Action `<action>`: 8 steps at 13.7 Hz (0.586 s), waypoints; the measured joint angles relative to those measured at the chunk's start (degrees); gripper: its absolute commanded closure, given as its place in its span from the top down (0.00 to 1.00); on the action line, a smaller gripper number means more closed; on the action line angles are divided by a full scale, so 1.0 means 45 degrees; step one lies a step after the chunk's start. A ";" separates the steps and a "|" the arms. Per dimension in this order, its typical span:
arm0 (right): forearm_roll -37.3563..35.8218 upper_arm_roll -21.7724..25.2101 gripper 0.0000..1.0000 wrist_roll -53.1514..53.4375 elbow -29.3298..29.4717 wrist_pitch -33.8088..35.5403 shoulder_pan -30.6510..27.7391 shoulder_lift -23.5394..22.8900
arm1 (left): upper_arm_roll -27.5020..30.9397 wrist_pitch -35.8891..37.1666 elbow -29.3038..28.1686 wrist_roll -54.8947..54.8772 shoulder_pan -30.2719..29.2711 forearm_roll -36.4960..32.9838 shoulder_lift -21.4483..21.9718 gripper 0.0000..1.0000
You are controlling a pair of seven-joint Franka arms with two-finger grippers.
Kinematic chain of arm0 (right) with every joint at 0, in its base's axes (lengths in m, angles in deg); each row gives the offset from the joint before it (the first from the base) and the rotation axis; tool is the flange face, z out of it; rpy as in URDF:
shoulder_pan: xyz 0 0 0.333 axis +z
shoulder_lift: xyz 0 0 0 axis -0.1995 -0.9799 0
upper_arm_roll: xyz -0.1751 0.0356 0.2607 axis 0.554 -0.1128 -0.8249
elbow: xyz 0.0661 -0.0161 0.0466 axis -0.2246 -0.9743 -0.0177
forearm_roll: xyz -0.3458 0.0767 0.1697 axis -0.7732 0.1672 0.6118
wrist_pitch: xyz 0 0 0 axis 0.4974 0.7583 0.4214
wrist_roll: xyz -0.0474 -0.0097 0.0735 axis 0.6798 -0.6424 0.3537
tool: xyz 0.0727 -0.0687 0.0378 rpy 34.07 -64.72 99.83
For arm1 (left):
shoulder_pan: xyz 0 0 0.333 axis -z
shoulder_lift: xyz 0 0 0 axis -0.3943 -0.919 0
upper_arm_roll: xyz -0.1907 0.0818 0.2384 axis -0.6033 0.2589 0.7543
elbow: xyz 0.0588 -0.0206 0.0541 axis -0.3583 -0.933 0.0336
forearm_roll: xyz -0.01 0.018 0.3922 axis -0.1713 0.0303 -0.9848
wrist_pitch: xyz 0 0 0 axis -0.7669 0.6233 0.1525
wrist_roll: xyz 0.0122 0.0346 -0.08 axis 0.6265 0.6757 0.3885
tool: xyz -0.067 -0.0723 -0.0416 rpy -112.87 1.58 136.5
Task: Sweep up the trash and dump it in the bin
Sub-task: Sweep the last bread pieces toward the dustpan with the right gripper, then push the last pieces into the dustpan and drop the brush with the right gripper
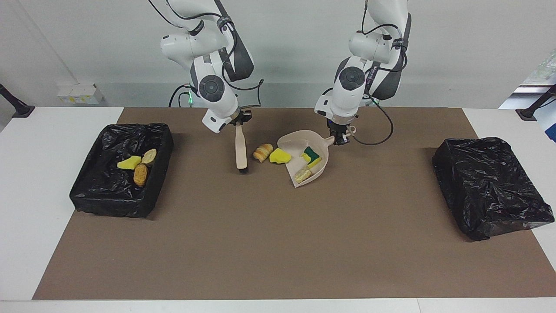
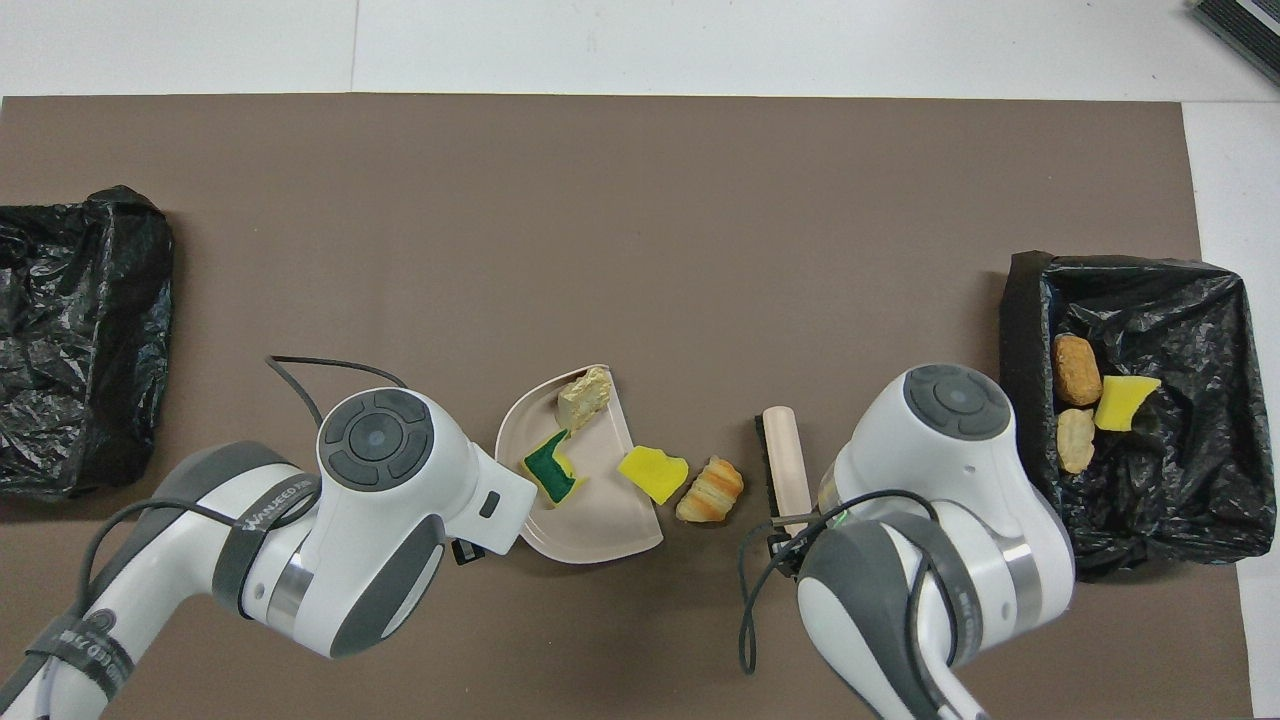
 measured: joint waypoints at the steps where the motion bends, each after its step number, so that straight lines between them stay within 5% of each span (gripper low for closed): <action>1: 0.0006 -0.0024 0.00 0.0776 -0.0366 -0.0256 0.0256 0.0335 | -0.0003 -0.0004 0.0000 -0.0004 0.0000 -0.0013 0.0000 0.00; 4: 0.0043 -0.0063 0.00 0.2697 -0.0720 -0.1805 0.1531 0.0183 | -0.0004 -0.0017 0.0000 -0.0014 0.0000 -0.0030 0.0000 0.00; 8: 0.0671 -0.0153 0.00 0.4032 -0.0210 -0.3898 0.3282 -0.1433 | -0.0002 -0.0025 0.0000 -0.0018 0.0000 -0.0062 0.0000 0.00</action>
